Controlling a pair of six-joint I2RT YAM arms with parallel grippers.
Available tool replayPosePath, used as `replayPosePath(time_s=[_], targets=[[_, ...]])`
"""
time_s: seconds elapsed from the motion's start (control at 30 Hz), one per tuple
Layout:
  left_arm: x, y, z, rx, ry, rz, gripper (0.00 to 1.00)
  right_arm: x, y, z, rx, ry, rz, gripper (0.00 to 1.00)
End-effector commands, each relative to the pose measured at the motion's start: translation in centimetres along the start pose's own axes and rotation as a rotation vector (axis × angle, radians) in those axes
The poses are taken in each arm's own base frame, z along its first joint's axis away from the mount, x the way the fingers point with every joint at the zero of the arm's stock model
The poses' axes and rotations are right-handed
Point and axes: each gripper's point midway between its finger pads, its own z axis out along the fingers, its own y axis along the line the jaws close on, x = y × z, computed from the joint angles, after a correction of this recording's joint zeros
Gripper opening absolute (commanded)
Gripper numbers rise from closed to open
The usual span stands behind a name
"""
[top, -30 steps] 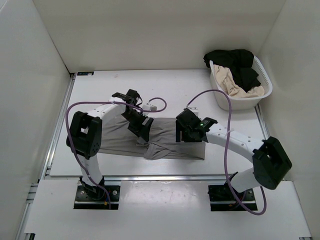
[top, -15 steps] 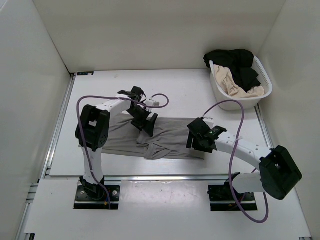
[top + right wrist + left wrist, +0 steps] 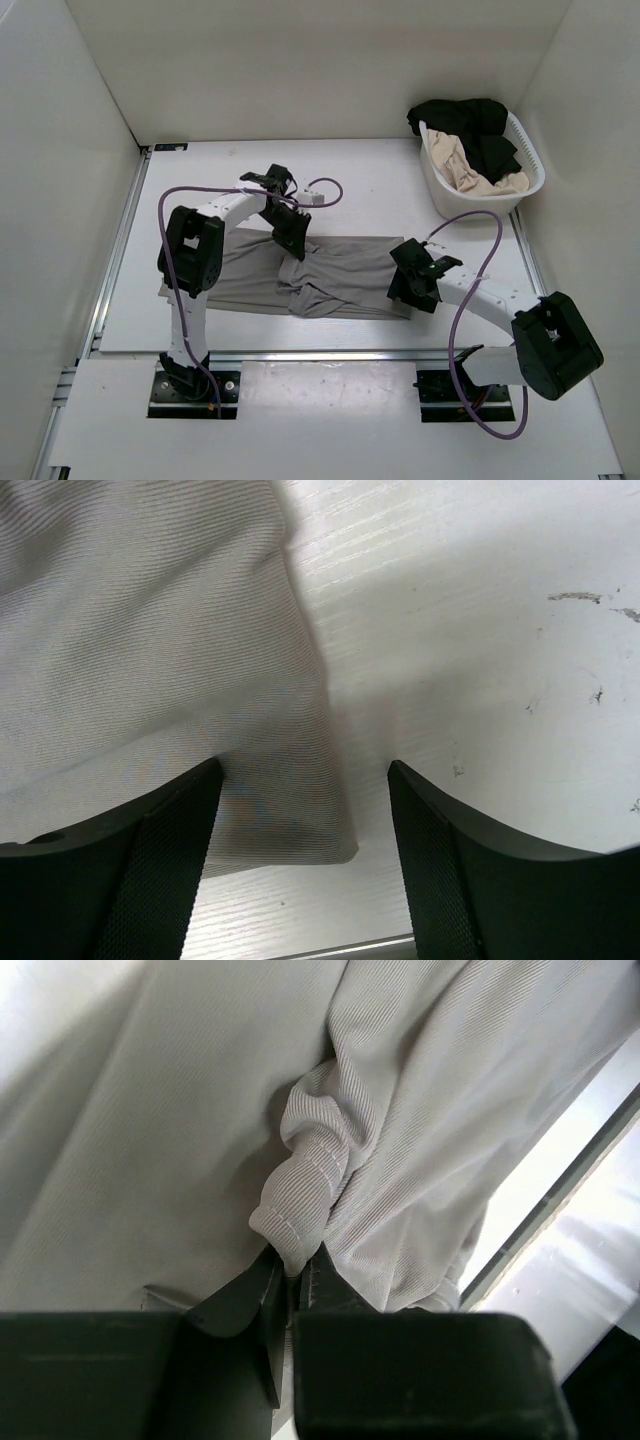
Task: Fold and stack the trousers
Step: Fold the trousers
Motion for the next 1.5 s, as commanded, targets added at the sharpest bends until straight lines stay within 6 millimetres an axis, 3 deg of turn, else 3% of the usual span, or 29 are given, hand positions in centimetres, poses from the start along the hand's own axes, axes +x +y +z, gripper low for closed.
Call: replayPosePath(time_s=[0.0,0.1,0.23,0.33,0.5,0.53,0.67,0.73,0.77,0.9,0.97,1.07,1.2,1.23,1.27,1.33,1.43,1.47], targets=[[-4.1,-3.0,-4.6,-0.008,-0.144,0.103,0.14,0.3,0.0,0.6,0.001,0.005,0.018,0.72],[-4.7,-3.7,-6.5,-0.042,-0.181,0.130,0.14,0.6,-0.1,1.0,0.016,0.017,0.022,0.72],[-4.6,-4.0,-7.1,-0.054,-0.192,0.138,0.14,0.9,-0.1,1.3,0.022,0.034,0.018,0.71],[-4.7,-3.5,-6.7,-0.066,-0.182,0.132,0.14,0.9,-0.1,1.4,0.022,0.034,0.018,0.71],[-3.2,-1.6,-4.2,-0.069,-0.106,0.082,0.18,0.4,0.0,0.5,-0.004,0.013,0.008,0.71],[-2.8,-1.1,-3.9,-0.089,-0.096,0.076,0.34,0.4,0.2,0.2,-0.020,0.012,0.001,0.72],[-1.3,0.7,-2.9,-0.133,-0.043,0.038,0.65,-1.1,0.6,-1.1,-0.069,-0.038,0.030,0.75],[-1.5,1.3,-4.0,-0.153,-0.068,0.028,0.97,-2.3,0.9,-1.8,-0.107,-0.072,0.070,0.78],[-1.6,1.4,-4.5,-0.158,-0.081,0.025,1.00,-2.7,1.2,-1.9,-0.129,-0.076,0.086,0.78],[-2.4,0.6,-7.3,-0.194,-0.130,0.044,1.00,-3.1,1.7,-1.8,-0.180,-0.059,0.105,0.76],[-2.3,-0.3,-8.9,-0.211,-0.148,0.070,1.00,-4.0,3.1,-3.1,-0.218,-0.104,0.056,0.73],[-0.6,-1.3,-9.8,-0.205,-0.121,0.073,1.00,-3.6,3.8,-4.2,-0.202,-0.117,-0.063,0.65],[3.9,-2.3,-8.1,-0.128,-0.023,0.052,1.00,-3.6,5.2,-4.8,-0.195,-0.086,-0.159,0.59],[6.1,-2.4,-7.0,-0.100,0.026,0.019,1.00,-3.2,4.7,-4.5,-0.165,-0.057,-0.170,0.59],[6.9,-2.4,-6.4,-0.084,0.040,0.018,1.00,-3.3,4.3,-4.0,-0.120,-0.058,-0.166,0.59],[8.2,-1.9,-5.2,-0.077,0.062,0.003,1.00,-3.2,4.2,-3.5,-0.110,-0.062,-0.147,0.62],[8.2,-2.0,-4.4,-0.044,0.062,-0.004,0.99,-3.0,4.6,-3.1,-0.121,-0.054,-0.125,0.65],[7.8,-1.9,-4.2,-0.031,0.060,0.004,0.89,-3.0,4.1,-3.0,-0.087,-0.049,-0.117,0.66]])
